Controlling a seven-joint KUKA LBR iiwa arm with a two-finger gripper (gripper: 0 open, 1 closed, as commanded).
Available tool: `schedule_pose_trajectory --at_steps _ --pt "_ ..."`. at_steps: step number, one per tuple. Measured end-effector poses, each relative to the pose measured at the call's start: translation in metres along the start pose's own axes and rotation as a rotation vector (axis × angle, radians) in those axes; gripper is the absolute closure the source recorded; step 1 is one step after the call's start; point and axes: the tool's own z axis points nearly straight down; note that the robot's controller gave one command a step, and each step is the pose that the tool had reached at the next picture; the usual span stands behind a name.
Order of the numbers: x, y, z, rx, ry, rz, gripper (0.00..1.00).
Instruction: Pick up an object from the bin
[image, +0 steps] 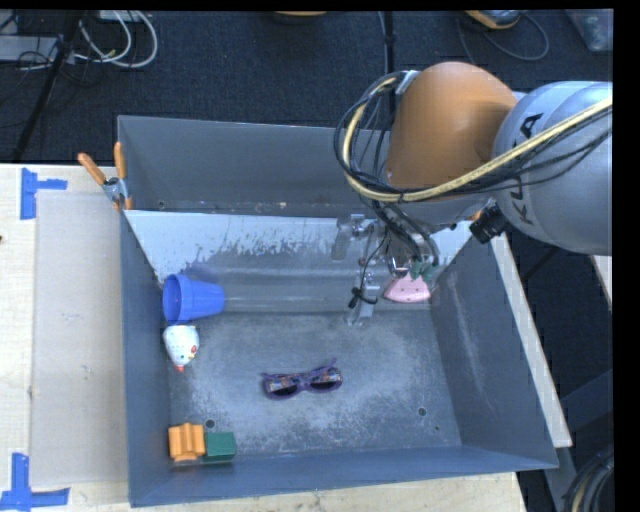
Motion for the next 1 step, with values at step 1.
schedule_pose_trajectory --at_steps 1 --pt "0.0365 0.0123 0.0522 0.001 -0.004 -0.055 0.0"
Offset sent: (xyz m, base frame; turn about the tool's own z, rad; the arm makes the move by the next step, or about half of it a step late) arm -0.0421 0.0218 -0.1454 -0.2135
